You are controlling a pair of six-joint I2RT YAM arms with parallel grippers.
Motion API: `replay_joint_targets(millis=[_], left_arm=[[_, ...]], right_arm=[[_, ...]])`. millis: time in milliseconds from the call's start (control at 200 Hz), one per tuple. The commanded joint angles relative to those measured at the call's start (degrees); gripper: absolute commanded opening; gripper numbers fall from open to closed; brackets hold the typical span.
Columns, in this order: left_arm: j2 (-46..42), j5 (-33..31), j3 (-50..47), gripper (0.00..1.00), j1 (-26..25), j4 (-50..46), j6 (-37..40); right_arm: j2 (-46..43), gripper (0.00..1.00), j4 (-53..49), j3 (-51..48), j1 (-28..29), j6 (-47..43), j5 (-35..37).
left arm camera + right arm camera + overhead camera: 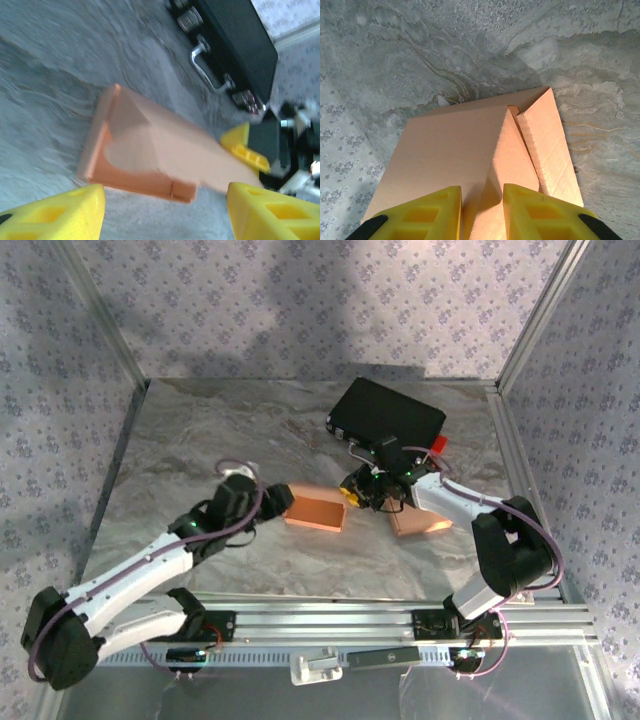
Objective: Fold the paper box
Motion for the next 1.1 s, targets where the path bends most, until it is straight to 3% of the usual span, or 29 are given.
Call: replay_joint_targets(millis=[0, 105, 345, 1094], left_arm=[[4.71, 15.13, 4.22, 0.62, 8.34, -3.77, 3.24], [12.99, 22.19, 8.1, 0.54, 11.95, -2.84, 5.58], [23.78, 27.27, 9.58, 0.47, 11.94, 4.64, 3.68], [25.29, 25.46, 3.24, 0.32, 8.32, 12.0, 1.08]], right_arm=[[0.81, 0.29, -0.99, 0.93, 0.24, -0.91, 0.71], [0.96, 0.29, -0.99, 0.99, 0.27, -0.95, 0.76], [1.43, 0.29, -0.81, 1.34, 0.35, -0.92, 0.68], [2.62, 0.24, -0.78, 1.39, -0.08, -3.46, 0.34]])
